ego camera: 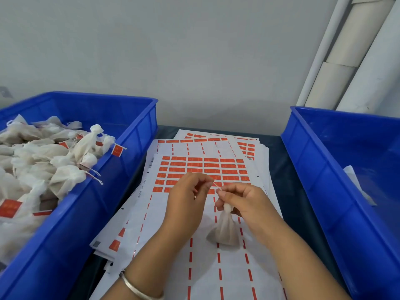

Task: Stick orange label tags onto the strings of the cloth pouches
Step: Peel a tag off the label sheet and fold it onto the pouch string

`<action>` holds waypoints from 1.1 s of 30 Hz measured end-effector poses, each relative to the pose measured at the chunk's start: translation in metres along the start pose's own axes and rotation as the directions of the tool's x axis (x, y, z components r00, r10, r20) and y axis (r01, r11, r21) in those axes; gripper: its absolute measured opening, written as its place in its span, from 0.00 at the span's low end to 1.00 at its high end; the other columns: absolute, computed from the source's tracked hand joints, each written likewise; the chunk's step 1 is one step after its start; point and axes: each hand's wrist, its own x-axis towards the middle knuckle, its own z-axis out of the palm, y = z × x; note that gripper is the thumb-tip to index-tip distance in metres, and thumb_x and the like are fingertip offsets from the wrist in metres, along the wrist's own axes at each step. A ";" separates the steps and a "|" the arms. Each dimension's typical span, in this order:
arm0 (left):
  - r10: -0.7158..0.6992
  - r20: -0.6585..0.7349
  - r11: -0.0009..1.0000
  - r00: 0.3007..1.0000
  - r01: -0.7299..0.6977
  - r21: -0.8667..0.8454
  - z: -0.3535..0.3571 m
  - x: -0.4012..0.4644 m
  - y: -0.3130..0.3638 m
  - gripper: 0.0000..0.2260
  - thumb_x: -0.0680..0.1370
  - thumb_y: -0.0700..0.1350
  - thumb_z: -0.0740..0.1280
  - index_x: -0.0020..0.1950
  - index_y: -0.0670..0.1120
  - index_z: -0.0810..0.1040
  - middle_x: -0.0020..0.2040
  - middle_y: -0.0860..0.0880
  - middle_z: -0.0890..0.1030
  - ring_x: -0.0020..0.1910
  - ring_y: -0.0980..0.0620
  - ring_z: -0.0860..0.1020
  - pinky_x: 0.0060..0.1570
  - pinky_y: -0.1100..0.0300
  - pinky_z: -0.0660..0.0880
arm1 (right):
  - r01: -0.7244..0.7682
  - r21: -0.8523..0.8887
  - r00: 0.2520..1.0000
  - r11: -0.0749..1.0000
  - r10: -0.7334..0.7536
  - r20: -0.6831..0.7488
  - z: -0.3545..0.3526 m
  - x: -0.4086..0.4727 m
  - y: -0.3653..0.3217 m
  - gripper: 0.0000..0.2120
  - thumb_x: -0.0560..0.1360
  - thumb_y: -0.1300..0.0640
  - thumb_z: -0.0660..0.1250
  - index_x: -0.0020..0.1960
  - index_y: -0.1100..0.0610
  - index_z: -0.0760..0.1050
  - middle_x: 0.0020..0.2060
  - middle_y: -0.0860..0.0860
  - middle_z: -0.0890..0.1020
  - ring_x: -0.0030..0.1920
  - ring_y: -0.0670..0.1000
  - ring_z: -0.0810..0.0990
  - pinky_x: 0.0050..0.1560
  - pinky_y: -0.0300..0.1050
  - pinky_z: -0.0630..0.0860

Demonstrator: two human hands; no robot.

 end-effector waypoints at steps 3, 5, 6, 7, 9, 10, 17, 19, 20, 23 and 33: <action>0.011 0.003 0.999 1.000 -0.011 0.040 -0.005 0.003 0.007 0.07 0.75 0.47 0.67 0.45 0.59 0.72 0.39 0.67 0.71 0.38 0.64 0.74 0.32 0.76 0.69 | 0.002 0.013 1.000 1.000 -0.002 -0.010 -0.007 0.006 -0.007 0.03 0.75 0.57 0.69 0.44 0.50 0.81 0.35 0.46 0.85 0.37 0.47 0.84 0.35 0.32 0.78; -0.006 0.039 0.999 0.999 0.005 0.037 -0.008 0.005 0.012 0.06 0.75 0.48 0.67 0.46 0.59 0.73 0.39 0.67 0.72 0.38 0.63 0.75 0.36 0.74 0.70 | -0.002 0.015 1.000 1.000 0.002 -0.009 -0.010 0.010 -0.011 0.03 0.74 0.55 0.69 0.44 0.49 0.81 0.36 0.46 0.85 0.38 0.47 0.84 0.37 0.34 0.78; -0.018 0.074 0.999 0.997 0.015 0.037 -0.010 0.006 0.014 0.05 0.75 0.48 0.66 0.46 0.59 0.73 0.38 0.67 0.72 0.38 0.62 0.75 0.36 0.74 0.70 | -0.010 0.013 1.000 1.000 0.010 0.000 -0.012 0.012 -0.011 0.03 0.74 0.55 0.69 0.44 0.49 0.82 0.37 0.46 0.85 0.38 0.47 0.84 0.38 0.35 0.79; -0.029 0.117 0.999 0.993 0.024 0.042 -0.012 0.008 0.015 0.05 0.75 0.49 0.66 0.45 0.59 0.74 0.37 0.67 0.73 0.37 0.63 0.75 0.35 0.75 0.70 | -0.021 0.019 1.000 1.000 0.020 0.010 -0.013 0.014 -0.011 0.03 0.73 0.54 0.69 0.44 0.50 0.82 0.37 0.46 0.85 0.38 0.48 0.84 0.39 0.37 0.79; -0.053 0.202 0.997 0.978 0.042 0.059 -0.017 0.011 0.017 0.04 0.75 0.50 0.67 0.45 0.60 0.75 0.37 0.67 0.74 0.36 0.64 0.75 0.32 0.77 0.69 | -0.047 0.061 0.999 0.997 0.045 0.023 -0.014 0.016 -0.008 0.05 0.72 0.52 0.69 0.43 0.51 0.84 0.38 0.49 0.85 0.36 0.50 0.83 0.42 0.41 0.79; -0.066 0.233 0.996 0.970 0.052 0.067 -0.019 0.014 0.017 0.04 0.75 0.50 0.67 0.45 0.60 0.75 0.37 0.66 0.75 0.36 0.65 0.75 0.31 0.77 0.68 | -0.060 0.097 0.998 0.994 0.058 0.022 -0.015 0.016 -0.006 0.07 0.70 0.50 0.70 0.43 0.51 0.84 0.38 0.51 0.85 0.35 0.50 0.83 0.43 0.42 0.79; -0.192 0.340 0.961 0.921 0.106 0.256 -0.018 0.044 0.000 0.11 0.75 0.48 0.68 0.57 0.54 0.78 0.47 0.58 0.79 0.42 0.59 0.78 0.39 0.73 0.71 | -0.140 0.408 0.987 0.902 0.162 -0.020 -0.013 0.017 0.013 0.09 0.64 0.48 0.71 0.42 0.48 0.84 0.39 0.52 0.85 0.33 0.49 0.82 0.38 0.43 0.78; -0.233 0.367 0.928 0.901 0.093 0.362 -0.009 0.050 -0.008 0.12 0.75 0.48 0.68 0.59 0.53 0.78 0.54 0.55 0.79 0.47 0.56 0.78 0.45 0.67 0.75 | -0.144 0.443 0.985 0.885 0.173 -0.027 -0.015 0.019 0.016 0.09 0.64 0.48 0.72 0.43 0.47 0.84 0.40 0.52 0.85 0.32 0.49 0.82 0.37 0.43 0.78; -0.248 0.366 0.914 0.897 0.092 0.394 -0.004 0.051 -0.012 0.12 0.75 0.49 0.68 0.59 0.54 0.78 0.56 0.55 0.78 0.49 0.55 0.77 0.47 0.65 0.76 | -0.147 0.457 0.984 0.877 0.178 -0.025 -0.015 0.019 0.017 0.09 0.63 0.49 0.72 0.43 0.47 0.84 0.40 0.53 0.85 0.32 0.49 0.81 0.36 0.43 0.79; -0.260 0.328 0.918 0.908 0.128 0.375 0.009 0.050 -0.021 0.11 0.76 0.48 0.66 0.59 0.54 0.78 0.60 0.54 0.77 0.53 0.54 0.77 0.49 0.64 0.74 | -0.166 0.487 0.981 0.858 0.193 -0.006 -0.018 0.020 0.021 0.10 0.64 0.49 0.72 0.44 0.48 0.84 0.41 0.53 0.85 0.31 0.49 0.81 0.35 0.43 0.79; -0.149 0.408 0.916 0.901 -0.030 0.400 0.019 0.036 -0.045 0.16 0.77 0.52 0.64 0.65 0.55 0.74 0.67 0.60 0.71 0.64 0.57 0.71 0.62 0.61 0.66 | -0.188 0.500 0.976 0.845 0.218 -0.001 -0.019 0.022 0.025 0.08 0.64 0.50 0.72 0.43 0.48 0.84 0.42 0.53 0.85 0.30 0.48 0.80 0.32 0.41 0.78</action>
